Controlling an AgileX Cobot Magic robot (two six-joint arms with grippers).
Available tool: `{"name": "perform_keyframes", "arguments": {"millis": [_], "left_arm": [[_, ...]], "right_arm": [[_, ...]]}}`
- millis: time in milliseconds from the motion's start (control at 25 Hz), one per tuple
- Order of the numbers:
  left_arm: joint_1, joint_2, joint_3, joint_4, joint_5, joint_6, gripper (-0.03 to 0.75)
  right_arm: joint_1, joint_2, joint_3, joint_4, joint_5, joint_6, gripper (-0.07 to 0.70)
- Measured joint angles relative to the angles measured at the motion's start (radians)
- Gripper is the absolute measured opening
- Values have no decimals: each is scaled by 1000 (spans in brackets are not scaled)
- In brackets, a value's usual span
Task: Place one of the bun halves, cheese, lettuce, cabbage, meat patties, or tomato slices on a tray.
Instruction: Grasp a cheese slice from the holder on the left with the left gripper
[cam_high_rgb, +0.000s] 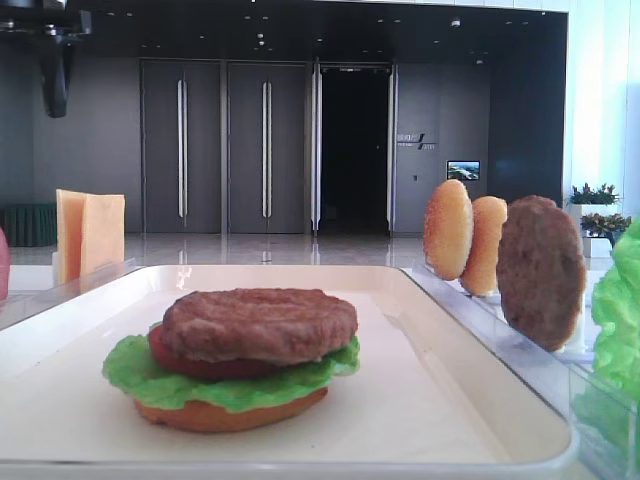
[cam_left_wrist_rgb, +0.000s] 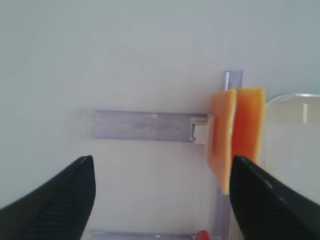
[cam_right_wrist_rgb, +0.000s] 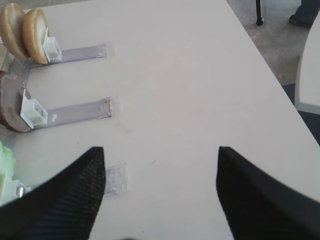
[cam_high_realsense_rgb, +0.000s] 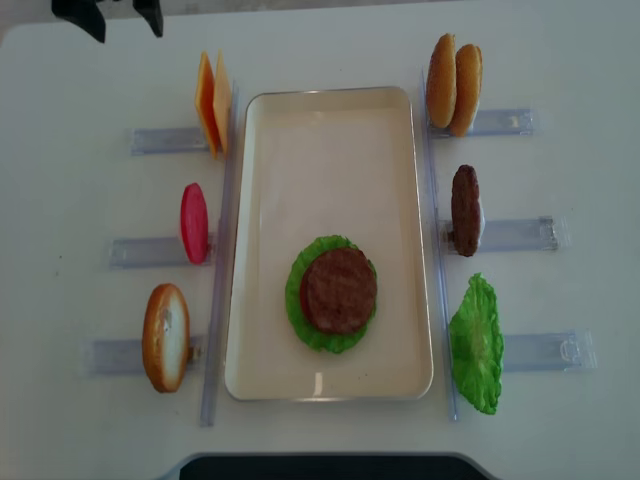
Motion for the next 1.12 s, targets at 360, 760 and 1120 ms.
{"name": "perform_keyframes", "arguments": {"millis": [360,760,1120], "left_arm": [[-123,50,-39,-38,0,-98,642],[-152,97,-60,-121,0,-160,632],[-152,129,-60,-121,0,-180,621]], "right_arm": [[0,0,0,0,0,0,481],[0,0,0,0,0,0,481],[0,0,0,0,0,0,481]]}}
